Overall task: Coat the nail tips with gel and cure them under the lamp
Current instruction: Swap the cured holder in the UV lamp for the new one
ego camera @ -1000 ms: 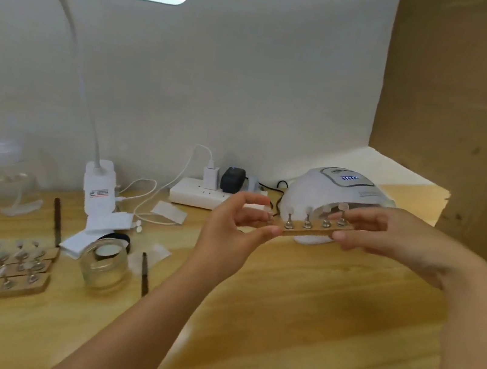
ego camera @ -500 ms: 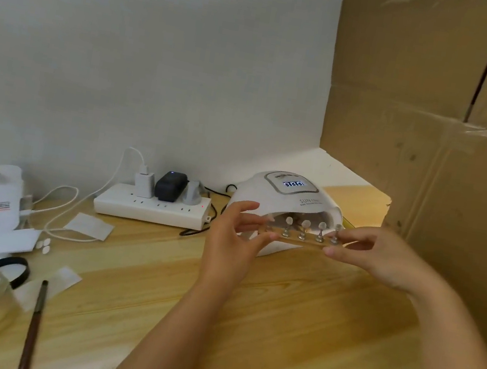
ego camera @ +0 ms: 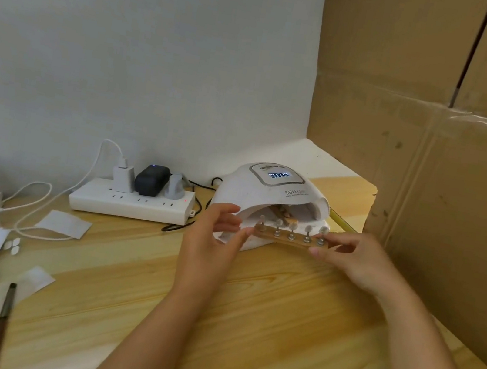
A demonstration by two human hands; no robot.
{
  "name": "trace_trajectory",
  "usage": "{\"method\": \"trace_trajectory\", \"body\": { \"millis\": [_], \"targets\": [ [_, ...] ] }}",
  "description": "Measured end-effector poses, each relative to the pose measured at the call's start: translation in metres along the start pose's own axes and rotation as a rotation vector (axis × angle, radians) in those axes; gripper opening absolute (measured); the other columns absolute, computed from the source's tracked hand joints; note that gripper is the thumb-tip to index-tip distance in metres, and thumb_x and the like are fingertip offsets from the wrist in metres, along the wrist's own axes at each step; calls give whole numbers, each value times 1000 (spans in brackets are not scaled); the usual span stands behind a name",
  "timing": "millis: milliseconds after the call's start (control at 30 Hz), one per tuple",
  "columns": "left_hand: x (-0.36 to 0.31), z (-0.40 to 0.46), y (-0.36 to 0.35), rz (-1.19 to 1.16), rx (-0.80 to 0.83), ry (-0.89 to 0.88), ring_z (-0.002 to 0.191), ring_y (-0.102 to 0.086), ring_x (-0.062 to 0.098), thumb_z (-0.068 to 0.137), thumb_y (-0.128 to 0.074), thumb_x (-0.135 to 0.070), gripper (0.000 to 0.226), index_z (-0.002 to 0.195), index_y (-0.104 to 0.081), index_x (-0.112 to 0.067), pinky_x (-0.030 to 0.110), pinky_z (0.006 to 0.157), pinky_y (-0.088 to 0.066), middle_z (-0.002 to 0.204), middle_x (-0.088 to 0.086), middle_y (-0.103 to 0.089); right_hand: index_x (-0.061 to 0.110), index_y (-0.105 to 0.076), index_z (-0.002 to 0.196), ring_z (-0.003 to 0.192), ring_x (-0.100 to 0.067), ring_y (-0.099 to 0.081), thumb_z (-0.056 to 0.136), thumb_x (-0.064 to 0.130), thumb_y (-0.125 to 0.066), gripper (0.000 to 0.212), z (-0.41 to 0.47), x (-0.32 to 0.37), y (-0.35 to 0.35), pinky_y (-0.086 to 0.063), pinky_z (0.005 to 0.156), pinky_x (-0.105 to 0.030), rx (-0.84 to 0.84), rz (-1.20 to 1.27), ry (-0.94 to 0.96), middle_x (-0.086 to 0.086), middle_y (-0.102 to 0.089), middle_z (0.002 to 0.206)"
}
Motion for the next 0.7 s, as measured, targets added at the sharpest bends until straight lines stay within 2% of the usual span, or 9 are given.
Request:
{"method": "trace_trajectory", "body": {
  "millis": [167,233,300,400,467,567,700],
  "targets": [
    [-1,-5,-12,118,153,-48,79,-57,-11,81,-66,-17,23,78,-60,-38,3,62,-40,78,-23,-63,9,-66,111,63,-2,-48,72,20,-78,43,5,-7,-7,-37,51,-8,-168,34,-22,10,-56,71],
    [-2,-8,-15,222,179,-105,82,-55,-10,82,-64,-20,16,80,-64,-36,3,65,-39,78,-27,-62,12,-68,108,65,-6,-51,73,24,-77,38,7,-7,-11,-41,58,-20,-235,4,-41,12,-56,71],
    [-8,-10,-11,322,103,-183,81,-55,-6,82,-64,-22,9,86,-67,-29,3,67,-38,81,-23,-62,17,-71,103,71,-14,-54,75,30,-75,32,8,-5,-17,-42,68,-29,-288,-70,-43,13,-56,70],
    [-17,-9,-4,375,-41,-271,83,-50,0,79,-67,-17,16,95,-67,-19,6,67,-35,90,-10,-62,23,-73,93,77,-18,-56,77,37,-71,21,9,3,-27,-44,80,-36,-346,-168,-23,12,-54,68],
    [-16,-6,-1,372,-59,-227,93,-43,-3,80,-65,-16,26,106,-63,-17,9,74,-31,103,-9,-58,28,-71,92,82,-17,-55,78,42,-68,20,11,8,-33,-39,86,-35,-368,-238,-21,11,-55,72],
    [-4,-4,-3,354,-2,-116,106,-35,-8,83,-61,-20,42,123,-52,-23,9,85,-27,117,-17,-48,30,-70,94,90,-19,-56,80,45,-64,22,17,17,-44,-24,77,-29,-387,-364,-15,6,-64,83],
    [7,-3,-5,331,50,2,119,-41,2,84,-58,-23,52,133,-41,-29,15,86,-31,131,-13,-47,21,-69,93,95,-21,-58,83,47,-60,28,24,31,-57,-22,72,-28,-423,-468,8,1,-68,91]
  ]
}}
Point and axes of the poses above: each hand's wrist, its own z-axis towards the middle knuckle, its own y-axis out of the back of the hand, x = y × z, the point moved 6 cm from there along z, towards the middle knuckle
